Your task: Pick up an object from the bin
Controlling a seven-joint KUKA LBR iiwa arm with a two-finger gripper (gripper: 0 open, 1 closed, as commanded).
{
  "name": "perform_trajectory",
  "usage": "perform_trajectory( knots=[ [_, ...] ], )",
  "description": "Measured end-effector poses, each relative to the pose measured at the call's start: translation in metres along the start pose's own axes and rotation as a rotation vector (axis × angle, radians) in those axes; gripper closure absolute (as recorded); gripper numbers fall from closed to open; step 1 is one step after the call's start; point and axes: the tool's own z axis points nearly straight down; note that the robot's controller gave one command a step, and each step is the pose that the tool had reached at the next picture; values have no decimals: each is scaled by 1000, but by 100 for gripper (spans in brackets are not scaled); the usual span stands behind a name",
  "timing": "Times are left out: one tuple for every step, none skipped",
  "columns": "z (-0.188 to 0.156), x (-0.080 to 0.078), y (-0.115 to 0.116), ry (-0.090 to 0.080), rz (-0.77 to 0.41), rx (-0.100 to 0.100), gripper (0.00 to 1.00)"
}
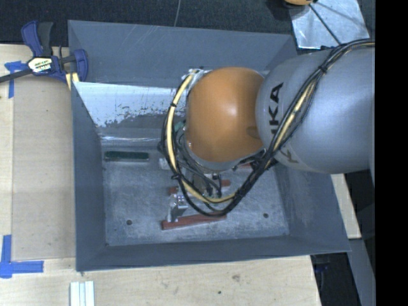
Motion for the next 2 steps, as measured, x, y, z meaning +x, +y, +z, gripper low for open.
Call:
perform_trajectory(
  knots=[
    [-4,-2,0,-7,2,-2,0],
    [33,-1,-16,-10,-119,-2,0]
  ],
)
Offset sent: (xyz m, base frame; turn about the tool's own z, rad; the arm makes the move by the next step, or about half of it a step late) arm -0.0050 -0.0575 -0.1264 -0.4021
